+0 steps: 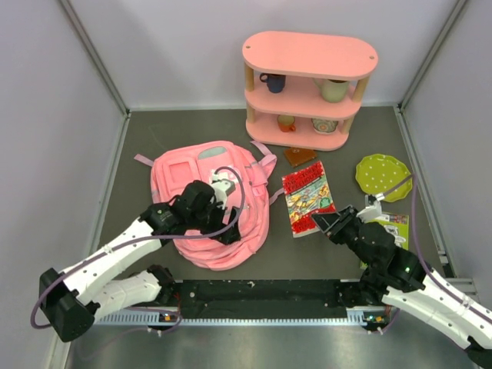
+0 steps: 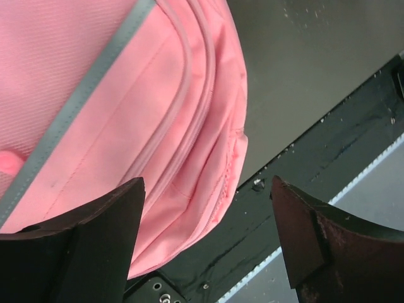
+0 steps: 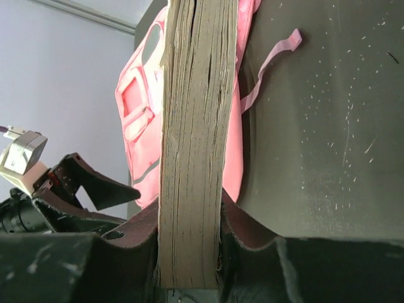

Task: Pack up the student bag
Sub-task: Pick up the book from the center of the board, then place the book in the student bag.

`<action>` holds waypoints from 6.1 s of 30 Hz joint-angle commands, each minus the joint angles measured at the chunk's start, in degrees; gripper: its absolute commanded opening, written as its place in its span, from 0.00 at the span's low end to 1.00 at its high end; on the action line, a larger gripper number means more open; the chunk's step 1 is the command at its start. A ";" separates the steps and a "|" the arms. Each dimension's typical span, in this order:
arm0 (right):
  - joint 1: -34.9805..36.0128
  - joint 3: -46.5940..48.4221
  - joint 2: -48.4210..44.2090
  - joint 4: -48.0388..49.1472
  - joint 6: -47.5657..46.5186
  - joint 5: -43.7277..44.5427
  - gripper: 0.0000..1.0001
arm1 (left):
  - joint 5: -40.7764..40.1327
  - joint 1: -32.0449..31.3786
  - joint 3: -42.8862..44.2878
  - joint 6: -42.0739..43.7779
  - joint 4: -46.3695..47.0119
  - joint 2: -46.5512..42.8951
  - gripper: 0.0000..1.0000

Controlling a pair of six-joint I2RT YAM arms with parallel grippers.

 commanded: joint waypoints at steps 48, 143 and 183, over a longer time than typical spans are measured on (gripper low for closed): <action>0.13 1.52 -4.10 -3.92 2.98 0.79 0.00 | -3.16 -7.93 17.47 1.05 -6.86 17.64 0.00; 7.60 30.44 84.14 44.69 8.26 -12.48 0.68 | -24.52 -7.66 22.49 -5.64 5.10 -5.74 0.00; 8.31 37.74 90.46 41.51 0.17 -10.91 0.59 | -23.56 -7.66 19.15 -6.25 6.07 -7.15 0.00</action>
